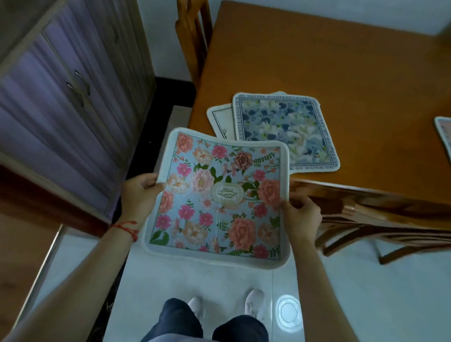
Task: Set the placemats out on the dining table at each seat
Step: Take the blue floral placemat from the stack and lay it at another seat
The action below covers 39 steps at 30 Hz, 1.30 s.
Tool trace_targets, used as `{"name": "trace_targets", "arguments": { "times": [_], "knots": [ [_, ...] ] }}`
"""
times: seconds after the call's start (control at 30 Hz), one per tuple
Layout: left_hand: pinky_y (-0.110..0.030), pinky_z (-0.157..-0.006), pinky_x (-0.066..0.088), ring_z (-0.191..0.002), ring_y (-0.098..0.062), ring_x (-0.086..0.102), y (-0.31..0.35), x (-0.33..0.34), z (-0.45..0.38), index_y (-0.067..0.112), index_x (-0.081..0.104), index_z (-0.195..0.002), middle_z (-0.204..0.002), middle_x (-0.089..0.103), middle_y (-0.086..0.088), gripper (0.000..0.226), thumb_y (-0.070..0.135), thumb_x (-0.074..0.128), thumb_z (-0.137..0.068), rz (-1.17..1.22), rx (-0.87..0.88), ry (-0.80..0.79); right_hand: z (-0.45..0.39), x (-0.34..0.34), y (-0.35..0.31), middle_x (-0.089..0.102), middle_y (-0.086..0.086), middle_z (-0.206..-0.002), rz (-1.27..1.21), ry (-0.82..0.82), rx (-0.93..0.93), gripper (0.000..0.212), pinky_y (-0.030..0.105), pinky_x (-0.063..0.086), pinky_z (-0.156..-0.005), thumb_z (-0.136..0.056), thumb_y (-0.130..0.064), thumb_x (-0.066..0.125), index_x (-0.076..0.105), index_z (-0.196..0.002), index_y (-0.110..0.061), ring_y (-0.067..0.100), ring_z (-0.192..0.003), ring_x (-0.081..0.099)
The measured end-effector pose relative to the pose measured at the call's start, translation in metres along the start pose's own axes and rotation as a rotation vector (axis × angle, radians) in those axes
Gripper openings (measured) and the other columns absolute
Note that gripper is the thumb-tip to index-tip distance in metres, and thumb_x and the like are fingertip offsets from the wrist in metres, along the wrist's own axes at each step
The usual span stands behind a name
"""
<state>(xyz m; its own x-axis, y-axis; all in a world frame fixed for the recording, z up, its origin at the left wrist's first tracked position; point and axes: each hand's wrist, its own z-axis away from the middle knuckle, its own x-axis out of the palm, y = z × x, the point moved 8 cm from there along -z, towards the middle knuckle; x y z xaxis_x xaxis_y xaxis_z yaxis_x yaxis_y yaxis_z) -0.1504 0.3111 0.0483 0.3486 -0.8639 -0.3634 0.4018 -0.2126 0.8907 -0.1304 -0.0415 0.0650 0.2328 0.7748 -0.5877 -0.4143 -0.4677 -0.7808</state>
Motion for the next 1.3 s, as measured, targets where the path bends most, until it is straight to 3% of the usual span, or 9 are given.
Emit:
{"name": "trace_targets", "arguments": {
  "times": [0.17,0.3,0.57,0.63,0.77,0.9,1.03,1.2,1.3],
  "knots": [
    [-0.049,-0.079,0.056,-0.080,-0.028,0.069,-0.023,-0.005,0.019,0.012,0.071,-0.097,-0.086,0.072,-0.011,0.021,0.008,0.064,-0.077,-0.099,-0.005,-0.041,0.048,-0.009,0.029,0.059,-0.001,-0.080,-0.041,0.008,0.028,0.015,0.006,0.037,-0.048,-0.085,-0.011,0.059,0.066,-0.098,-0.009,0.004,-0.063,0.051],
    [-0.044,-0.079,0.057,-0.075,-0.023,0.069,-0.033,0.002,0.044,0.012,0.071,-0.099,-0.082,0.072,-0.006,0.023,0.009,0.065,-0.077,-0.141,-0.006,-0.066,0.072,-0.023,0.061,0.061,-0.001,-0.079,-0.088,0.047,0.065,0.012,0.016,0.049,-0.062,-0.083,-0.008,0.060,0.067,-0.092,-0.011,0.012,-0.068,0.057],
    [-0.003,-0.048,0.046,-0.049,0.008,0.060,-0.045,0.045,0.115,0.008,0.068,-0.101,-0.083,0.066,-0.002,0.022,0.004,0.065,-0.079,-0.157,0.026,-0.159,0.123,-0.077,0.144,0.062,-0.002,-0.075,-0.142,0.124,0.183,0.010,0.015,0.043,-0.056,-0.081,-0.009,0.060,0.066,-0.086,-0.015,0.010,-0.067,0.057],
    [-0.006,-0.047,0.046,-0.047,0.008,0.059,-0.044,0.061,0.136,0.009,0.066,-0.093,-0.079,0.064,0.000,0.016,0.001,0.064,-0.080,-0.148,0.029,-0.207,0.137,-0.093,0.168,0.063,0.000,-0.078,-0.160,0.158,0.221,0.010,0.020,0.047,-0.061,-0.081,-0.009,0.059,0.066,-0.088,-0.014,0.015,-0.071,0.058],
    [-0.034,-0.073,0.058,-0.071,-0.021,0.066,-0.049,0.090,0.168,0.007,0.069,-0.096,-0.084,0.068,-0.007,0.020,0.007,0.069,-0.076,-0.203,0.020,-0.277,0.166,-0.128,0.213,0.063,0.001,-0.081,-0.192,0.225,0.298,0.015,0.012,0.044,-0.056,-0.082,-0.010,0.059,0.066,-0.096,-0.009,0.011,-0.069,0.058],
    [-0.014,-0.056,0.054,-0.067,-0.014,0.061,-0.049,0.133,0.201,-0.002,0.063,-0.105,-0.096,0.065,-0.015,0.025,-0.001,0.065,-0.079,-0.183,0.052,-0.416,0.196,-0.163,0.255,0.065,0.003,-0.085,-0.214,0.322,0.377,0.020,0.020,0.053,-0.063,-0.083,-0.011,0.060,0.065,-0.102,-0.005,0.015,-0.072,0.061],
    [-0.030,-0.071,0.056,-0.073,-0.023,0.065,-0.043,0.174,0.229,0.005,0.065,-0.099,-0.094,0.068,-0.014,0.019,0.003,0.065,-0.079,-0.261,0.119,-0.539,0.231,-0.195,0.288,0.063,0.002,-0.076,-0.265,0.443,0.454,0.013,0.002,0.041,-0.046,-0.082,-0.007,0.059,0.065,-0.094,-0.008,0.002,-0.061,0.056],
    [-0.008,-0.044,0.046,-0.062,-0.005,0.060,-0.029,0.224,0.265,0.014,0.062,-0.088,-0.081,0.065,-0.002,0.009,0.008,0.063,-0.082,-0.363,0.243,-0.674,0.276,-0.217,0.324,0.064,0.000,-0.074,-0.314,0.590,0.585,0.008,0.006,0.045,-0.051,-0.083,-0.012,0.058,0.065,-0.086,-0.014,0.002,-0.063,0.057],
    [-0.008,-0.044,0.047,-0.063,-0.005,0.060,-0.023,0.252,0.285,0.015,0.061,-0.090,-0.076,0.063,0.003,0.010,0.009,0.063,-0.083,-0.404,0.276,-0.777,0.301,-0.224,0.344,0.063,-0.001,-0.079,-0.356,0.688,0.662,0.010,0.011,0.043,-0.055,-0.084,-0.014,0.058,0.063,-0.092,-0.013,0.003,-0.066,0.057]
  ]
}}
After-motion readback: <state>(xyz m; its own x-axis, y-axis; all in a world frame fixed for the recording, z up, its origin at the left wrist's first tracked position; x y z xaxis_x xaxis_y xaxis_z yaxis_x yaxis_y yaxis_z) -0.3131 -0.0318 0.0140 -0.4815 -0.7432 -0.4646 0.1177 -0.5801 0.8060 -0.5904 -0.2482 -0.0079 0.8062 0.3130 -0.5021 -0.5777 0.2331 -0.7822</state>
